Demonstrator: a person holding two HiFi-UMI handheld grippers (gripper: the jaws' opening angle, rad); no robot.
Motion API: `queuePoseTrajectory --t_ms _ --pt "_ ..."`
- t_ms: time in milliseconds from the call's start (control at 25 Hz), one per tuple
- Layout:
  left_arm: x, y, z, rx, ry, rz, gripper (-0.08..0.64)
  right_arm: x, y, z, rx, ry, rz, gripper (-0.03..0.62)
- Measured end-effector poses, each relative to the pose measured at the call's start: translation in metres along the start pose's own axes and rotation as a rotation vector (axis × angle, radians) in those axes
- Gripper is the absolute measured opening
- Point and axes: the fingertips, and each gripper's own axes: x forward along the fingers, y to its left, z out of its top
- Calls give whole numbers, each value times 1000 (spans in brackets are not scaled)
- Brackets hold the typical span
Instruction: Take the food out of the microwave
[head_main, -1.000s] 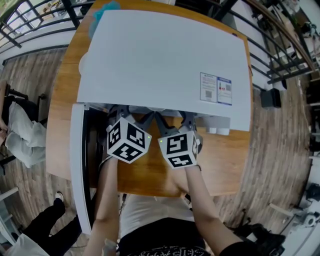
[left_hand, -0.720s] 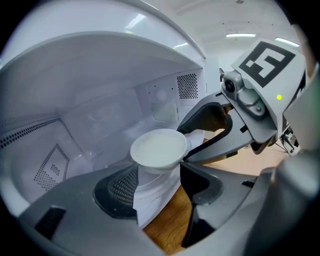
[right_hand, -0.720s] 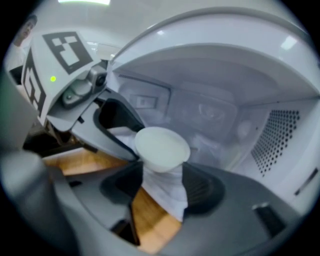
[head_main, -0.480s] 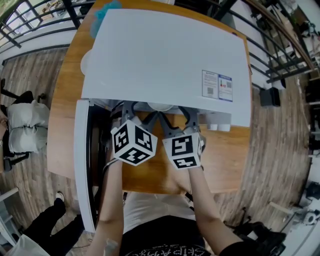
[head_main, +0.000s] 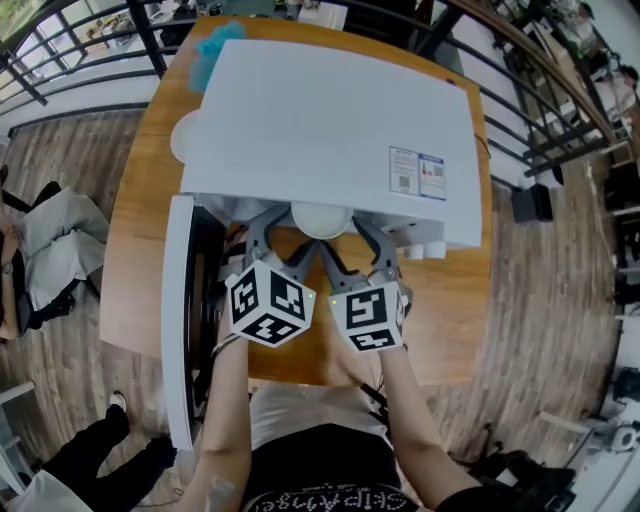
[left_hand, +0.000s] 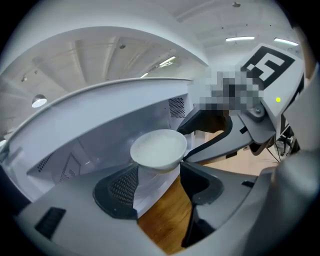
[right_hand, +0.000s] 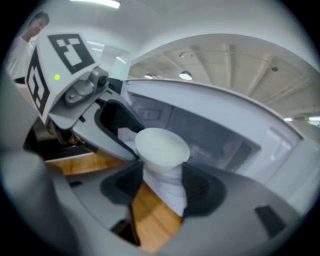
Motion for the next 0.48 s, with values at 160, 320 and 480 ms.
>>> queuePoseTrajectory --t_ms 160,320,480 --pt "-13 -10 6 4 -6 24 287 -16 3 1 -12 -16 4 259" --pt "-25 -24 11 7 -12 48 287 -34 6 -1 -25 -32 5 259" --pt "-37 -41 13 3 -20 62 288 -53 10 -7 -34 -41 10 259"
